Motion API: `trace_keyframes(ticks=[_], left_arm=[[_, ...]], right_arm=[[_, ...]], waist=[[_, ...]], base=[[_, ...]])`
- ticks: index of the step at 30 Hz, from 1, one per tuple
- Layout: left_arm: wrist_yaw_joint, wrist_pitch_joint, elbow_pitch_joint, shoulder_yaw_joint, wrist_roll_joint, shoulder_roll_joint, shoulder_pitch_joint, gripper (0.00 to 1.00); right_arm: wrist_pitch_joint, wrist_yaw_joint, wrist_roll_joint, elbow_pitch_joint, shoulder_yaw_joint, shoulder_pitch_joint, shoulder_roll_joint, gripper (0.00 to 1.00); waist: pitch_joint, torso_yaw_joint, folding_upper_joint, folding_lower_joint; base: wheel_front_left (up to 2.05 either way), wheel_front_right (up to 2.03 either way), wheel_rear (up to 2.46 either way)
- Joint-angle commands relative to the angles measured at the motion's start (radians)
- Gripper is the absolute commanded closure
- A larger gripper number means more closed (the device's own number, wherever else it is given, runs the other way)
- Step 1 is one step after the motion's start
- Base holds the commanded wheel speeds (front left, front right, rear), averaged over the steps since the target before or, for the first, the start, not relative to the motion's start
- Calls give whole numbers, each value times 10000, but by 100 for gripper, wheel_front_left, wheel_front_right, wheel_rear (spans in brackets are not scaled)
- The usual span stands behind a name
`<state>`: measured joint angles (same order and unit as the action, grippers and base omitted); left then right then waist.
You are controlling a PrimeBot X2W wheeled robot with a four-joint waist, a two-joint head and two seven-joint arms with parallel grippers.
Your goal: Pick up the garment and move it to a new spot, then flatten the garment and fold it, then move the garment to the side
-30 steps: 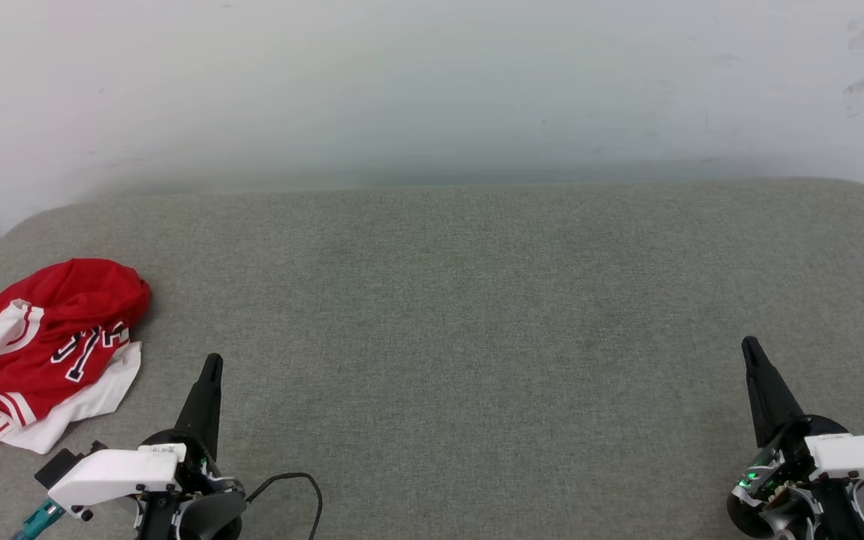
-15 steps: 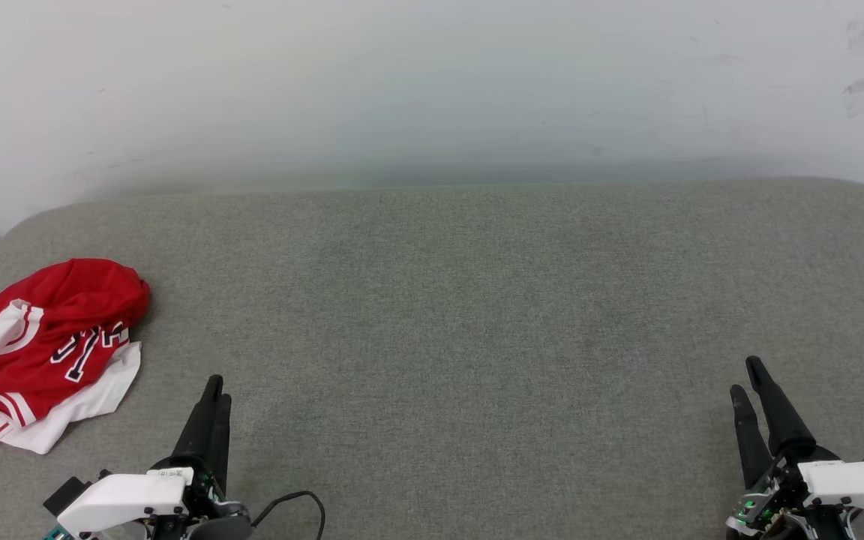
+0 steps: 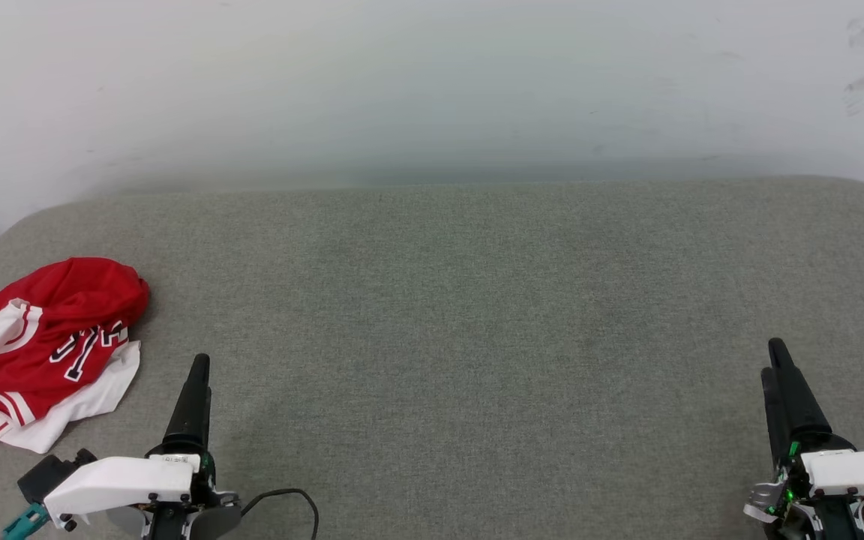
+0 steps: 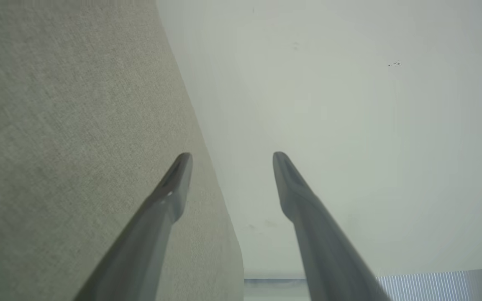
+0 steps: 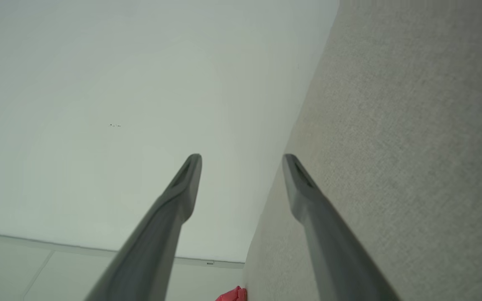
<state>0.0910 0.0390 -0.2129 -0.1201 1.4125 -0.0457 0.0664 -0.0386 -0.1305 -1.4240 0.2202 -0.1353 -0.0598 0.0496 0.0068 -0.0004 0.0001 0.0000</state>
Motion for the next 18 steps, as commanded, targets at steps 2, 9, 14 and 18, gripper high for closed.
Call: trace_keyframes(ticks=[2,9,14,18], left_arm=[[-179,-152,383,42,-668,-31,125,0],[-779,-448,801,344,-2377,-34,22,0],[-1105,-646,990,575,-3536,-37,-49,0],[-1322,-799,1104,749,-4440,-38,-89,0]], right_arm=[[136,-2,630,-379,-52,-49,8,0],[431,-2,2523,-1006,151,51,9,0],[628,-2,3851,-1363,436,153,9,0],[782,-2,4801,-1585,623,246,10,0]], waist=[[6,-1,-1,0],[24,0,-1,0],[32,3,-1,0],[41,11,-1,0]], base=[[0,0,0],[0,0,0],[0,0,0],[0,0,0]])
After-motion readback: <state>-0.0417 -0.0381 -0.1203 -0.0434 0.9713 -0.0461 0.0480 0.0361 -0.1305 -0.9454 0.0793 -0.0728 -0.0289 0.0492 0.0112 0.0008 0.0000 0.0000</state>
